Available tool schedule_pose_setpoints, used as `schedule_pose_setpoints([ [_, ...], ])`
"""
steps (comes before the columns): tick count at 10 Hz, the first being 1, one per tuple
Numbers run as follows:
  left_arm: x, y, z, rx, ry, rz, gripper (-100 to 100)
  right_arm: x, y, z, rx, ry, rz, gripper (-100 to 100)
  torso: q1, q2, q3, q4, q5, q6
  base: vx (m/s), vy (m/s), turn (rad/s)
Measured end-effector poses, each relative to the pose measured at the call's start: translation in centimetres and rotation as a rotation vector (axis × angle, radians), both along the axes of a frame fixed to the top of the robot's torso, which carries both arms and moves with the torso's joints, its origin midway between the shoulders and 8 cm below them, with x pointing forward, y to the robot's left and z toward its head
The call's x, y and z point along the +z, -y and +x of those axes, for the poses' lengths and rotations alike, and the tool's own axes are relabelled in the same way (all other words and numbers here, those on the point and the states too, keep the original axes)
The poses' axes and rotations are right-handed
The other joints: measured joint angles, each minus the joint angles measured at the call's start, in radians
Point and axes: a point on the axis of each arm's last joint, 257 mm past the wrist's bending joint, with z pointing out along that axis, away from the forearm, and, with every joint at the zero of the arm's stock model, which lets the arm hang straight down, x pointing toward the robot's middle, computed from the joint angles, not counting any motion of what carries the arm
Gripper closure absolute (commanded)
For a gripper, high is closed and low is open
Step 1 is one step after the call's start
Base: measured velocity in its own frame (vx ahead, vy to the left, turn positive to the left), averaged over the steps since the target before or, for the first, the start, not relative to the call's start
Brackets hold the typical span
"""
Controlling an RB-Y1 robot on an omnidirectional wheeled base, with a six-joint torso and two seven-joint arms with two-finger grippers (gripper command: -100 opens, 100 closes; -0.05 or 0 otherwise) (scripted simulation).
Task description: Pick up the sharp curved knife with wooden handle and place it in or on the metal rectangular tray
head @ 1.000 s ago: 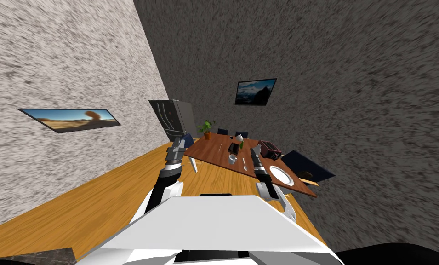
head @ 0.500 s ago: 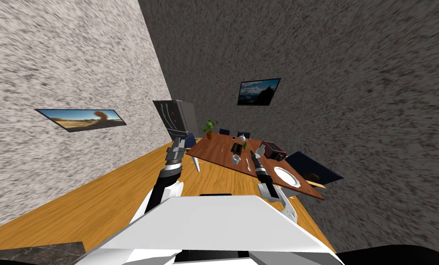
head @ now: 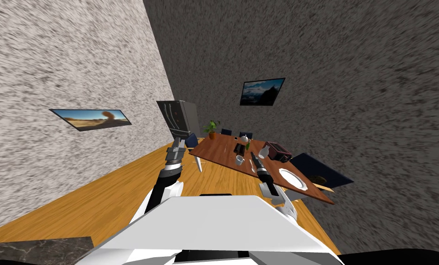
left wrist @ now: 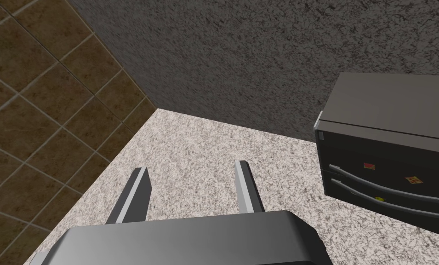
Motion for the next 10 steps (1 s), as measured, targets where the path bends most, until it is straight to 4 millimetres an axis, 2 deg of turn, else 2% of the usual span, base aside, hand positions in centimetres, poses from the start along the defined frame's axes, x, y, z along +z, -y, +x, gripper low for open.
schedule_pose_setpoints([
  [10, 0.0, 0.0, 0.0, 0.0, 0.0, 0.0, 0, -6.4, 4.3, 0.7, -0.098, -0.17, -0.228, -100, -0.002, -0.001, 0.0, 0.0, 0.0, 0.0, 0.022, 0.064, 0.017],
])
